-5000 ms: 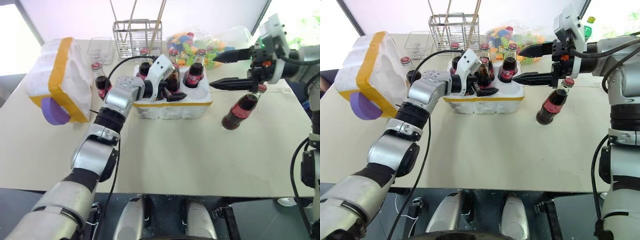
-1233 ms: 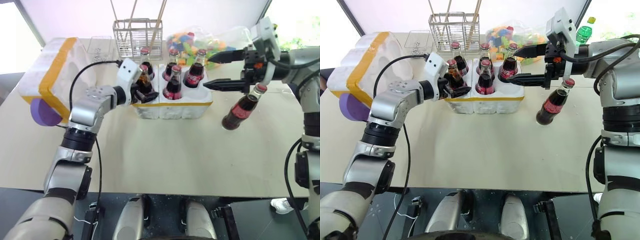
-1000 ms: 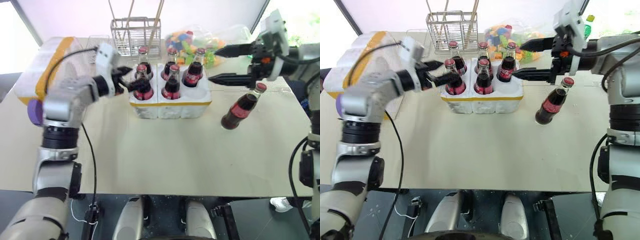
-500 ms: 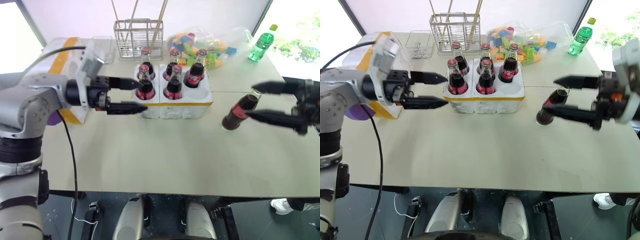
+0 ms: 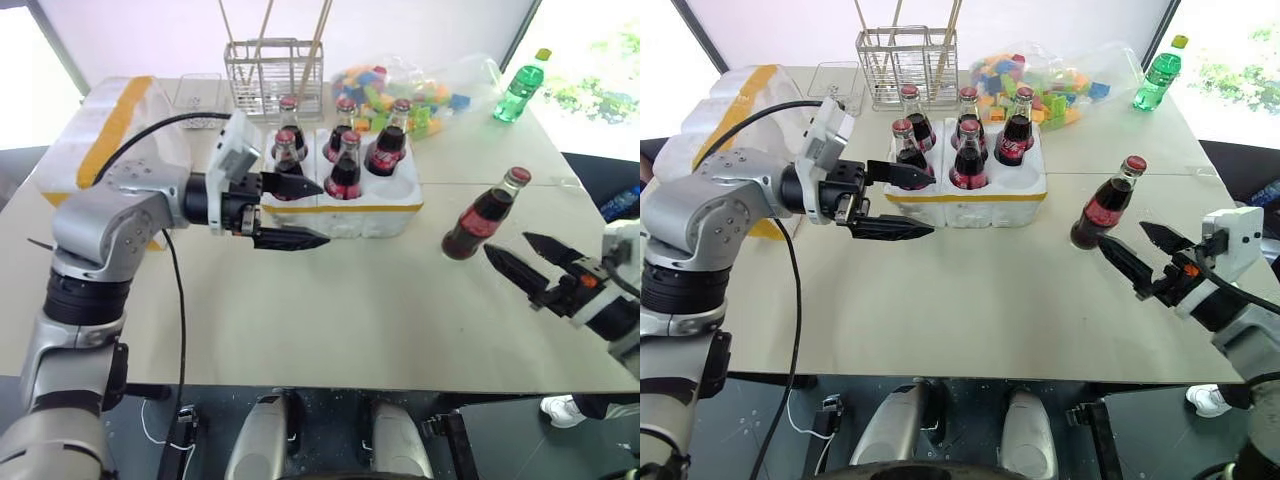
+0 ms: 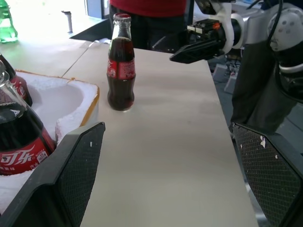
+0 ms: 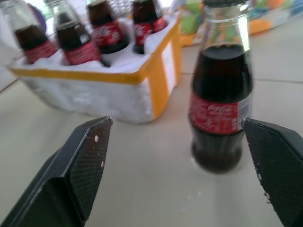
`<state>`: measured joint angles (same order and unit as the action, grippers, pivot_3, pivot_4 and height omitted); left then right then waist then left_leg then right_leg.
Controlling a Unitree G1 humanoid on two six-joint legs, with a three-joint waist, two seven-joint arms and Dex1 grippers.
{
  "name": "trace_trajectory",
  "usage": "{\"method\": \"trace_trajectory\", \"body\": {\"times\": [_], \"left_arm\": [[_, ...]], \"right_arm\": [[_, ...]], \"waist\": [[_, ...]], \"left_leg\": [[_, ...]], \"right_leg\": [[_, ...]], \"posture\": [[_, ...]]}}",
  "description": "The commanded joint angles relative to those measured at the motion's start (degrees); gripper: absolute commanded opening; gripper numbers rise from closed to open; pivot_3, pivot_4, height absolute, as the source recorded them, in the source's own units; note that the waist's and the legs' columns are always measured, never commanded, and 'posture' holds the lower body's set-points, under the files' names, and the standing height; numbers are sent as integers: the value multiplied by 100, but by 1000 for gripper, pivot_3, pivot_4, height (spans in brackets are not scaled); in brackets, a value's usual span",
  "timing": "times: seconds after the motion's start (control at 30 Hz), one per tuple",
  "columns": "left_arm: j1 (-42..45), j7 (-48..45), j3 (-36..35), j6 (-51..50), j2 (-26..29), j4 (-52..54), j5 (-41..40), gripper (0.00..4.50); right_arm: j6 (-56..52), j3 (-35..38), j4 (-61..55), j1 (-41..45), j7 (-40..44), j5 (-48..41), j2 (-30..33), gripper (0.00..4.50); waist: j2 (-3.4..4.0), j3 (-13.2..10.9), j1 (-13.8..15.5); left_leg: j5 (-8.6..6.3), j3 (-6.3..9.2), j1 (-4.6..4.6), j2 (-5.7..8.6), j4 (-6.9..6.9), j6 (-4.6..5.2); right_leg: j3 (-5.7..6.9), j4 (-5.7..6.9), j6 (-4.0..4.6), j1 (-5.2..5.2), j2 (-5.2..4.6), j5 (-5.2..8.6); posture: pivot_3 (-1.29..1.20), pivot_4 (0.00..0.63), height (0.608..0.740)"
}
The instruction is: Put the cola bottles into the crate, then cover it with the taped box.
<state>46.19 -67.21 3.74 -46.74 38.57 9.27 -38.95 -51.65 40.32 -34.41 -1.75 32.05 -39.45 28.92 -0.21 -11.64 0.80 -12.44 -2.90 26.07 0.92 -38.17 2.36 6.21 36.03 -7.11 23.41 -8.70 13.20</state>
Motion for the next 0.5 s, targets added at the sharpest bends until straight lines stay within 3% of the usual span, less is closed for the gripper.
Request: {"method": "trace_trajectory", "body": {"times": [0.03,0.5], "left_arm": [[-11,89,-100,26,35,210,-37,4468],[81,219,-48,-5,51,236,5,4468]], "right_arm": [[827,-196,328,-45,-213,357,-222,4500],[2094,-1209,1767,692,-109,834,7,4500]], "waist": [[0,0,-2],[1,0,1]], "left_leg": [[0,0,0,0,0,0],[1,-2,-4,0,-1,1]], "right_leg": [[0,0,0,0,0,0],[-3,1,0,-3,1,0]], "posture": [[0,150,736],[0,150,736]]}}
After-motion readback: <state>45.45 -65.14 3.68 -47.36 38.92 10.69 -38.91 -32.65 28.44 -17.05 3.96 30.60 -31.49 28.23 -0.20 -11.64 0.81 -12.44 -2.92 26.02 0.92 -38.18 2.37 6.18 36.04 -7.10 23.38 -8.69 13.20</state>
